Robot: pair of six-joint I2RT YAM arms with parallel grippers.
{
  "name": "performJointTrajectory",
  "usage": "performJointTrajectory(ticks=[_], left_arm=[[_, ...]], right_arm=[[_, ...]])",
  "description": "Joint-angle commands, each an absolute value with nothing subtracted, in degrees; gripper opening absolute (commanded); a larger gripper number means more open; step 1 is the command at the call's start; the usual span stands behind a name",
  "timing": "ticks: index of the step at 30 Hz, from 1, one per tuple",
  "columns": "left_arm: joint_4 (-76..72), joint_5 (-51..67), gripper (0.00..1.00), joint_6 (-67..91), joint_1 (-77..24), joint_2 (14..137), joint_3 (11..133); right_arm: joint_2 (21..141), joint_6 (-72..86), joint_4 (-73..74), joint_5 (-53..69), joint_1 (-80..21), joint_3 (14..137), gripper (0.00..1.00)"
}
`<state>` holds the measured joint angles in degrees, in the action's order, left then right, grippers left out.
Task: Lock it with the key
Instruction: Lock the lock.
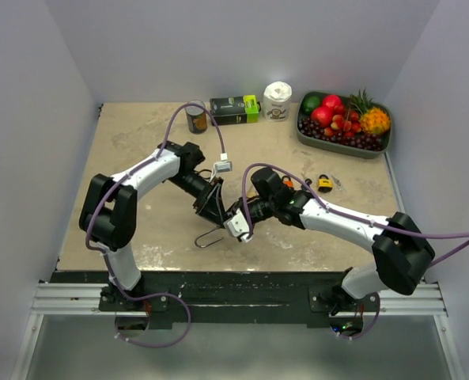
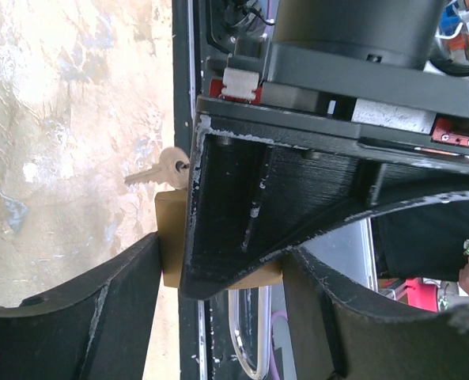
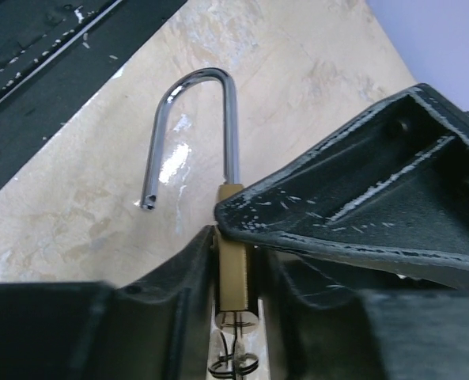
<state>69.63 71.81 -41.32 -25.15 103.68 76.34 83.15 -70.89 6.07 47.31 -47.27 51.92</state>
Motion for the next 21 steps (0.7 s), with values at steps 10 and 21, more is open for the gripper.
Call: performJointTrajectory(ticks=[10, 21], left_arm=[[69.2, 76.1, 0.4, -43.1, -23.6, 103.4, 79.5], [44.3, 59.2, 0.99, -27.6, -12.3, 89.4, 78.8]], right_arm=[[81.7, -69.5, 5.5, 46.1, -47.6, 52.4, 0.0], [76.3, -56.4, 4.3, 42.8, -46.6, 52.1, 0.0]])
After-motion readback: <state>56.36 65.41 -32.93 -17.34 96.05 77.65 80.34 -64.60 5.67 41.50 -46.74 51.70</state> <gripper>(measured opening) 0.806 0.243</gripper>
